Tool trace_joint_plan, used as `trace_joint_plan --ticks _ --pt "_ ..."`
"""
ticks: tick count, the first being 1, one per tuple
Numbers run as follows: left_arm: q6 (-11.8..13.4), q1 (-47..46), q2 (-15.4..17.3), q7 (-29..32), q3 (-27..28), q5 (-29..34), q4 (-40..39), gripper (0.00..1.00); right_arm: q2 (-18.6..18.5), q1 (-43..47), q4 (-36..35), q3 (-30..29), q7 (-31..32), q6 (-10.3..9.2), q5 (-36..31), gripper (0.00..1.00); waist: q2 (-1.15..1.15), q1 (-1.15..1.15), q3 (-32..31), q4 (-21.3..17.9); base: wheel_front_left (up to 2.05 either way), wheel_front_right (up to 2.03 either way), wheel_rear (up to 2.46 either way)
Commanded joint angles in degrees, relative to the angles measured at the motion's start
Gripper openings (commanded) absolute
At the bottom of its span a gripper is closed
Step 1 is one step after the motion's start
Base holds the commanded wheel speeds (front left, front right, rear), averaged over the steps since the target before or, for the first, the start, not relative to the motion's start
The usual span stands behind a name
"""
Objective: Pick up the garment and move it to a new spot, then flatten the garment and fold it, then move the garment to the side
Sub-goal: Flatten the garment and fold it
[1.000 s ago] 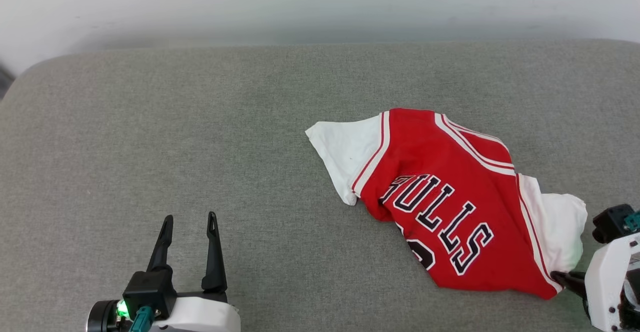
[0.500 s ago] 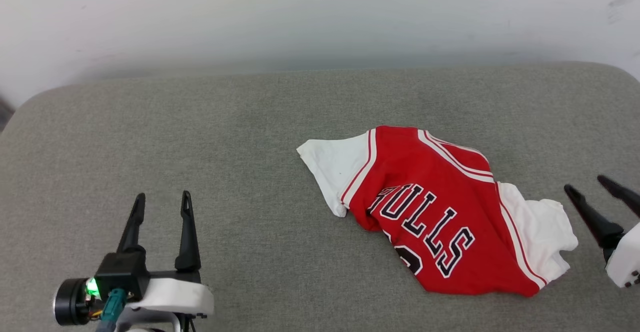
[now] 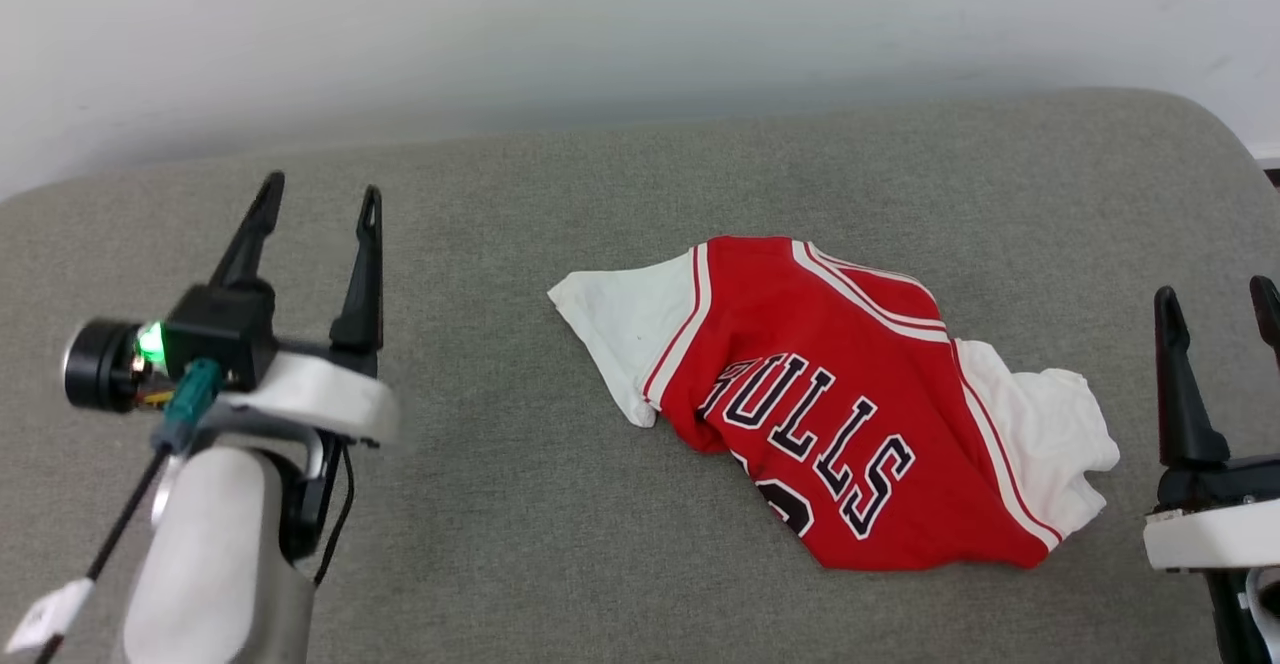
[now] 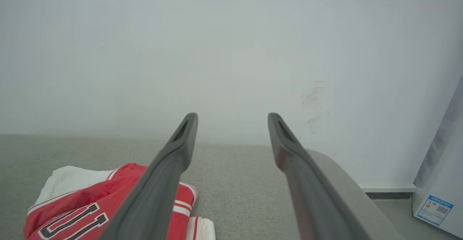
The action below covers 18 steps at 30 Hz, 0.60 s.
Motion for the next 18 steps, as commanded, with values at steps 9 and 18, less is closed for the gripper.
trace_joint_plan --ticks 9,18 --pt "-2.24 -21.89 5.92 11.26 -8.38 -3.62 5.86 1.00 10.02 6.00 -14.54 -2.76 -0.12 -0.02 -9.02 1.00 0.00 0.00 7.32 -1.35 0.00 0.00 0.00" --pt "-2.31 -39.62 13.78 32.11 -27.85 -20.20 11.57 1.00 12.67 4.42 -17.78 -2.25 -0.13 -0.02 -10.68 1.00 0.00 0.00 12.83 -3.58 0.00 0.00 0.00"
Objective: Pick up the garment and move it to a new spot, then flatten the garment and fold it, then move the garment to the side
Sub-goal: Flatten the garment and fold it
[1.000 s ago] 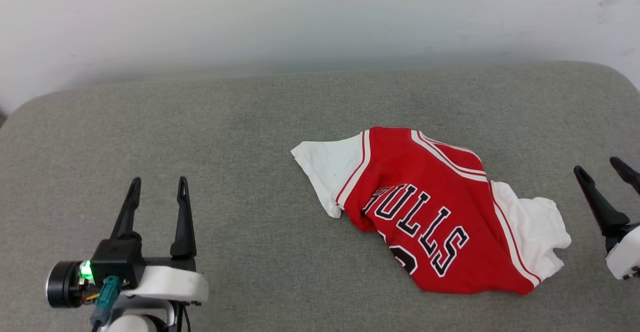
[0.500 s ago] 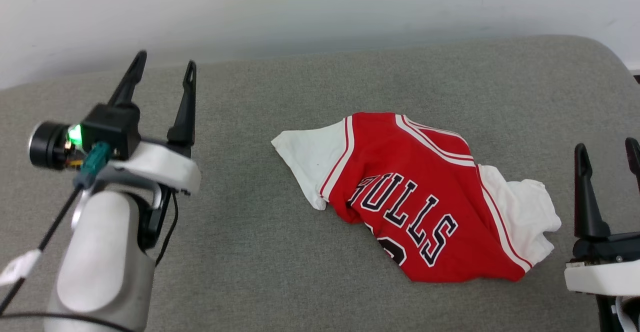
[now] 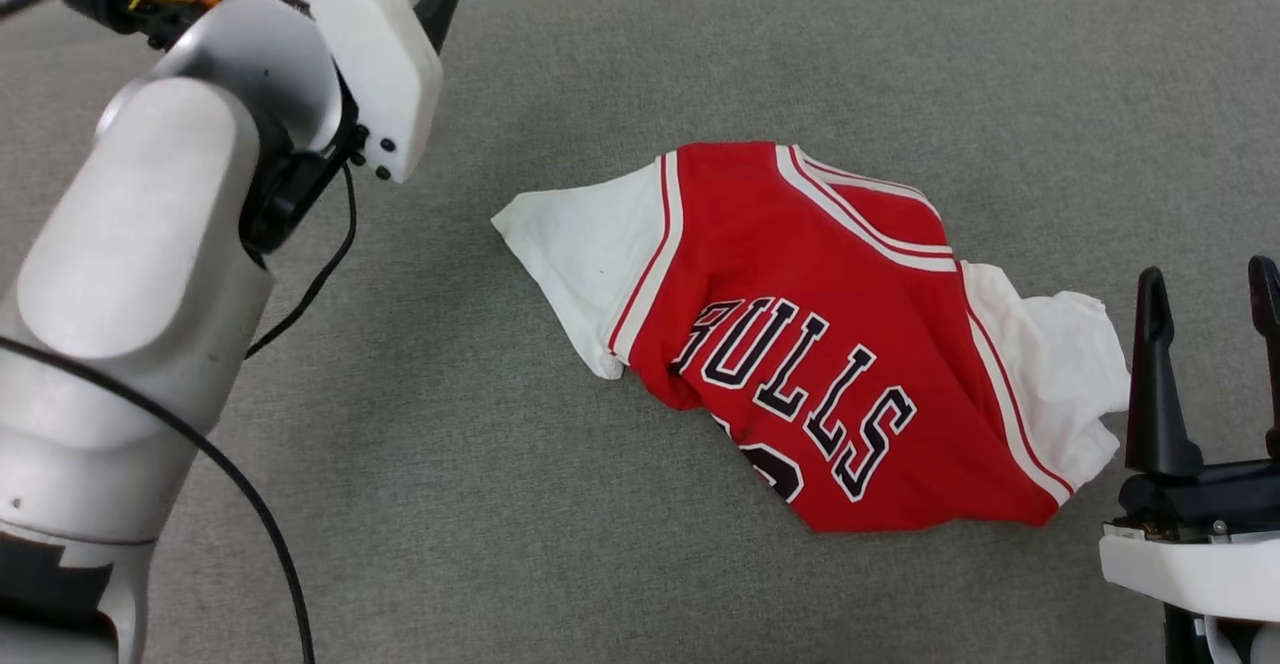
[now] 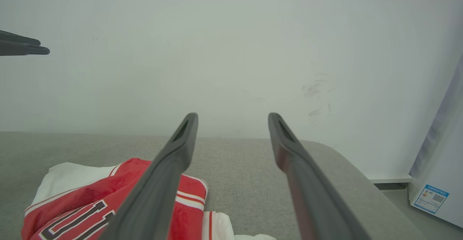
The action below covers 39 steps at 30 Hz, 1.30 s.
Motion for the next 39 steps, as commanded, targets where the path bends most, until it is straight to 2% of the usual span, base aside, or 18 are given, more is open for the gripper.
trace_joint_plan --ticks 1,5,10,20,27,28,29,30,31,39 --pt "0.02 -2.66 0.98 4.17 -3.23 -3.71 0.89 1.00 0.53 -1.08 -0.43 0.36 -0.12 -0.02 -0.37 1.00 0.00 0.00 1.83 -1.13 0.00 0.00 0.00" --pt "0.02 -7.79 3.14 14.92 -11.14 -12.46 2.25 1.00 0.80 -2.38 -0.97 1.10 -0.12 -0.02 -1.05 1.00 0.00 0.00 3.99 -2.04 0.00 0.00 0.00" --pt "0.01 -12.83 5.56 26.15 -19.61 -20.02 3.76 1.00 0.71 -3.81 -1.72 2.76 -0.12 -0.02 -2.19 1.00 0.00 0.00 7.06 -3.09 0.00 0.00 0.00" --pt "0.01 -17.39 5.80 38.14 -29.02 -29.29 7.63 1.00 1.35 -5.78 -1.39 4.49 -0.12 -0.02 -2.87 1.00 0.00 0.00 11.35 -4.61 0.00 0.00 0.00" --pt "-0.02 -15.65 7.07 43.98 -40.62 -31.10 8.49 1.00 1.61 -7.34 -0.76 5.49 -0.13 -0.02 -3.07 1.00 0.00 0.00 12.65 -5.75 0.00 0.00 0.00" --pt "-0.06 -15.36 7.10 43.97 -41.81 -31.60 8.18 0.84 1.67 -7.34 -0.66 5.52 -0.12 -0.02 -3.15 1.00 0.00 0.00 12.61 -5.74 0.00 0.00 0.00" --pt "-0.07 -15.20 7.09 43.42 -42.43 -32.35 7.92 0.35 1.70 -7.27 -0.59 5.45 -0.13 -0.02 -3.26 1.00 0.00 0.00 12.48 -5.63 0.00 0.00 0.00" --pt "-0.11 -15.25 6.99 42.66 -42.73 -32.92 7.90 0.13 1.72 -7.08 -0.47 5.36 -0.13 -0.02 -3.33 1.00 0.00 0.00 12.24 -5.43 0.00 0.00 0.00" --pt "-0.12 -15.49 6.97 41.89 -42.98 -33.33 7.86 0.00 1.75 -6.78 -0.32 5.21 -0.13 -0.02 -3.38 1.00 0.00 0.00 11.89 -5.18 0.00 0.00 0.00" --pt "0.00 -18.49 10.77 33.73 -43.67 -35.20 6.85 0.00 1.38 -4.41 0.81 4.08 -0.13 -0.02 -4.21 1.00 0.00 0.00 6.06 -1.26 0.00 0.00 0.00"
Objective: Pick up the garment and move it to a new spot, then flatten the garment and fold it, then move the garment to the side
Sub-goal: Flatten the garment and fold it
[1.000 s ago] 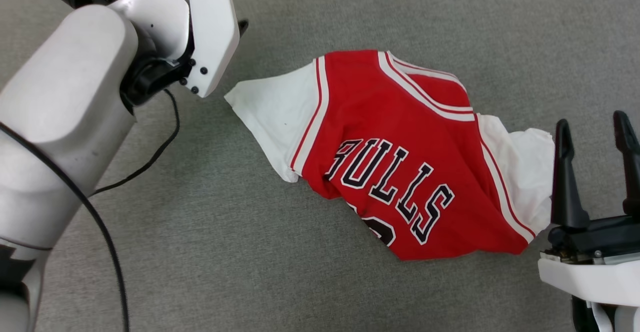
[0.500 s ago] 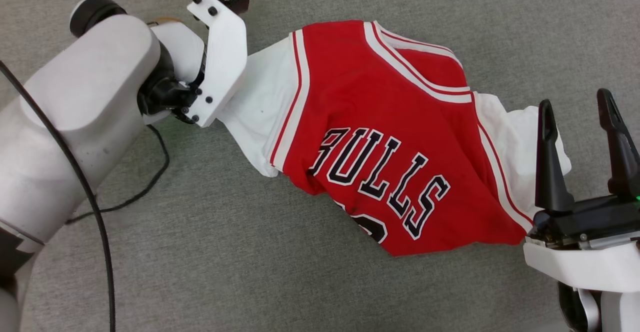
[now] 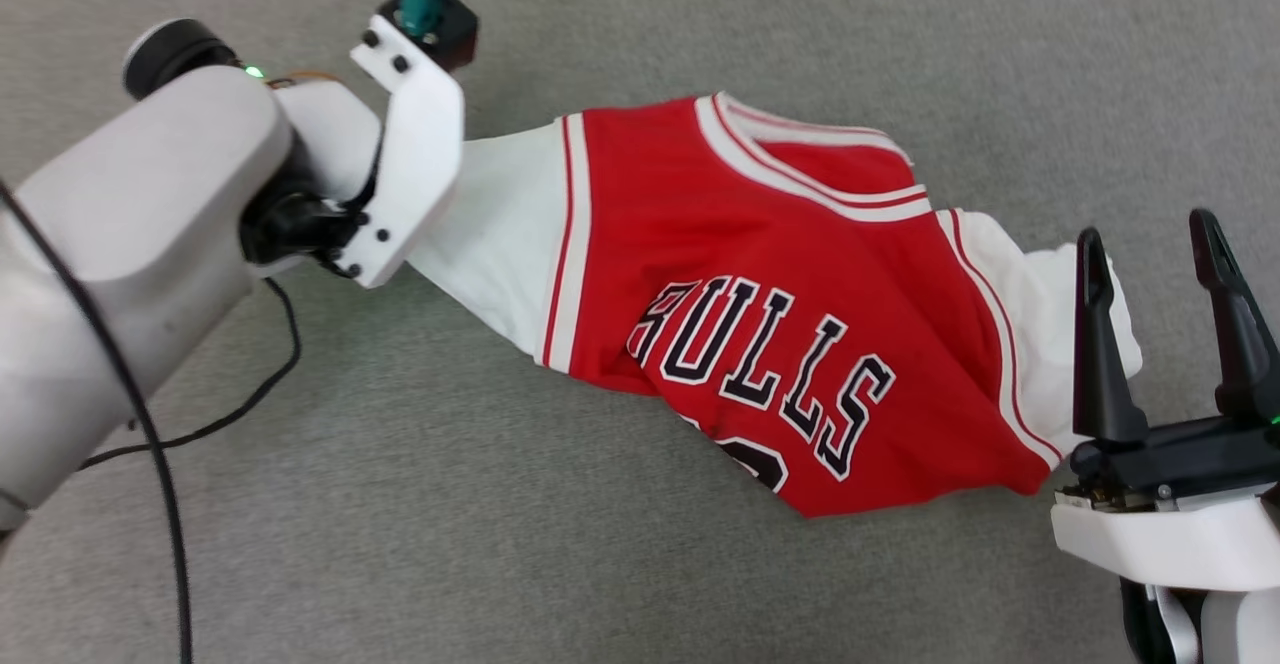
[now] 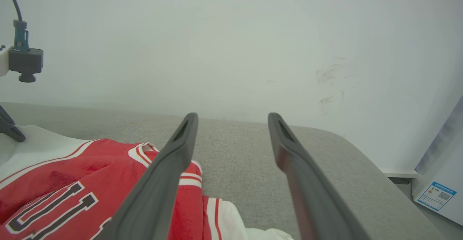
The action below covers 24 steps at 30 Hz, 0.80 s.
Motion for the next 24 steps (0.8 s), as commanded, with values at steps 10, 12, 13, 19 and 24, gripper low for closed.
trace_joint_plan --ticks 10,12,13,19,24 --pt "0.00 4.38 10.27 -2.29 -0.85 -4.97 -2.22 0.00 -0.35 4.44 1.50 -0.27 -0.13 -0.02 -0.15 1.00 0.00 0.00 -8.28 7.26 0.00 0.00 0.00" --pt "0.29 5.88 11.81 -3.07 -0.79 -5.40 -1.34 0.00 -0.46 4.54 1.73 -0.06 -0.12 -0.02 -0.18 1.00 0.00 0.00 -8.52 7.48 0.00 0.00 0.00" --pt "0.65 6.67 12.21 -3.78 -0.60 -5.66 -0.83 0.00 -0.56 4.49 1.82 0.12 -0.13 -0.02 -0.16 1.00 0.00 0.00 -8.49 7.53 0.00 0.00 0.00" --pt "3.47 11.39 13.24 -9.03 0.38 -6.87 3.29 0.00 -0.92 3.42 2.46 0.82 -0.13 -0.02 -0.20 1.00 0.00 0.00 -6.66 6.14 0.00 0.00 0.00" --pt "4.18 14.33 12.42 -12.04 0.39 -7.04 7.12 0.00 -0.68 2.70 3.17 0.66 -0.13 -0.02 -0.17 1.00 0.00 0.00 -5.08 4.82 0.00 0.00 0.00"
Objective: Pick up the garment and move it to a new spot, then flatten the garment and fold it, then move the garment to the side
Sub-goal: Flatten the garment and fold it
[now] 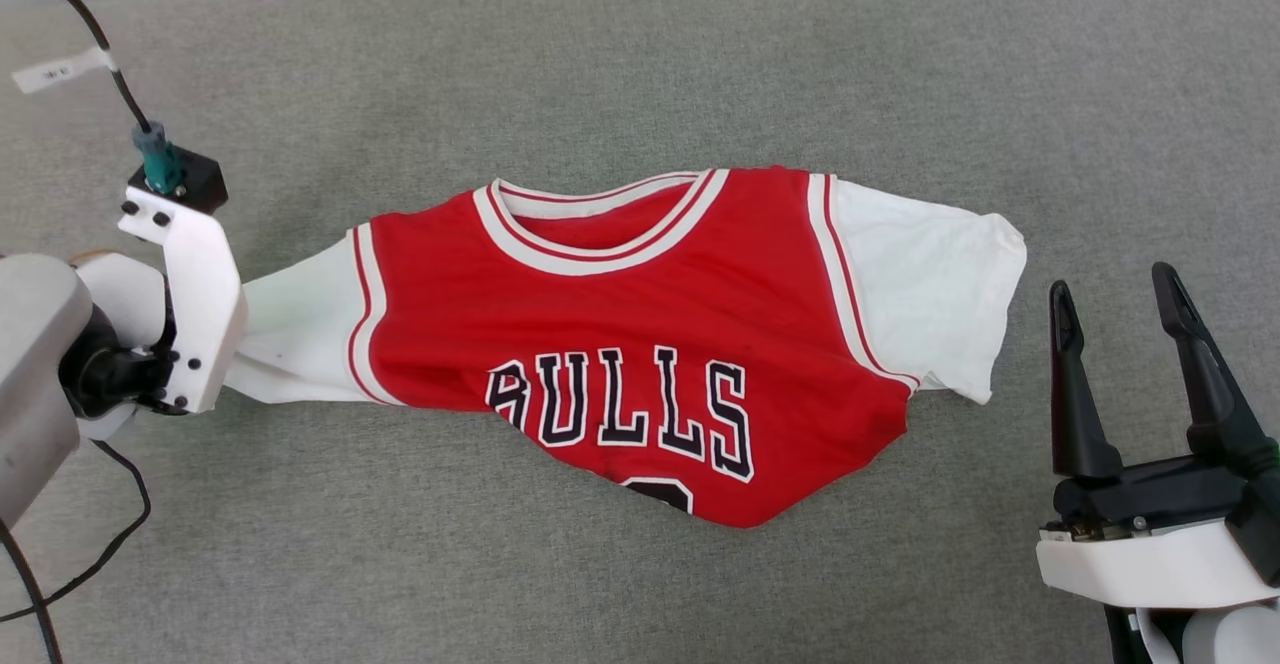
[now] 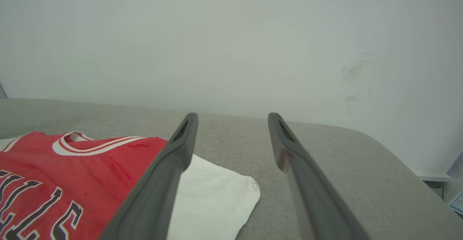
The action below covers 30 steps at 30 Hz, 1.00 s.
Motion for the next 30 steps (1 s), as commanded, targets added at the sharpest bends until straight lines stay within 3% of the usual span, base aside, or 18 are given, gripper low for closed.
trace_joint_plan --ticks 1,5,6,7,12,19,24,30 --pt "0.12 0.87 -0.56 -0.60 -0.01 0.33 1.00 0.00 0.05 -0.65 0.31 -0.13 -0.13 -0.02 -0.14 1.00 0.00 0.00 0.63 -0.44 0.00 0.00 0.00" --pt "-0.18 2.00 -2.25 -2.34 -0.01 0.36 3.22 0.00 0.29 -0.70 1.00 -0.28 -0.13 -0.02 0.11 1.00 0.00 0.00 0.72 -0.20 0.00 0.00 0.00" --pt "-0.14 1.66 -2.75 -3.56 0.30 0.71 3.48 0.65 0.31 -0.72 1.17 -0.22 -0.13 -0.02 0.01 1.00 0.00 0.00 0.56 0.01 0.00 0.00 0.00" --pt "-0.07 1.12 -3.12 -4.74 0.71 0.78 3.84 1.00 0.33 -0.72 1.33 -0.21 -0.13 -0.02 -0.11 1.00 0.00 0.00 0.30 0.25 0.00 0.00 0.00" --pt "-1.10 -2.11 -2.43 -5.39 2.35 -0.10 4.25 1.00 0.48 -0.40 1.78 0.03 -0.13 -0.02 -0.30 1.00 0.00 0.00 -1.19 1.19 0.00 0.00 0.00" --pt "-1.86 -7.25 0.78 0.07 4.34 -2.43 0.81 1.00 0.65 -0.34 1.44 0.06 -0.13 -0.02 -0.22 1.00 0.00 0.00 -1.52 1.61 0.00 0.00 0.00" --pt "-1.17 -9.53 3.57 4.91 4.52 -3.25 -2.57 1.00 0.71 -1.30 0.93 0.82 -0.12 -0.02 -0.34 1.00 0.00 0.00 -0.07 0.86 0.00 0.00 0.00" --pt "0.51 -7.35 4.80 6.55 3.99 -4.10 -4.68 1.00 0.76 -2.22 0.54 1.07 -0.13 -0.02 -0.39 1.00 0.00 0.00 2.02 0.15 0.00 0.00 0.00"
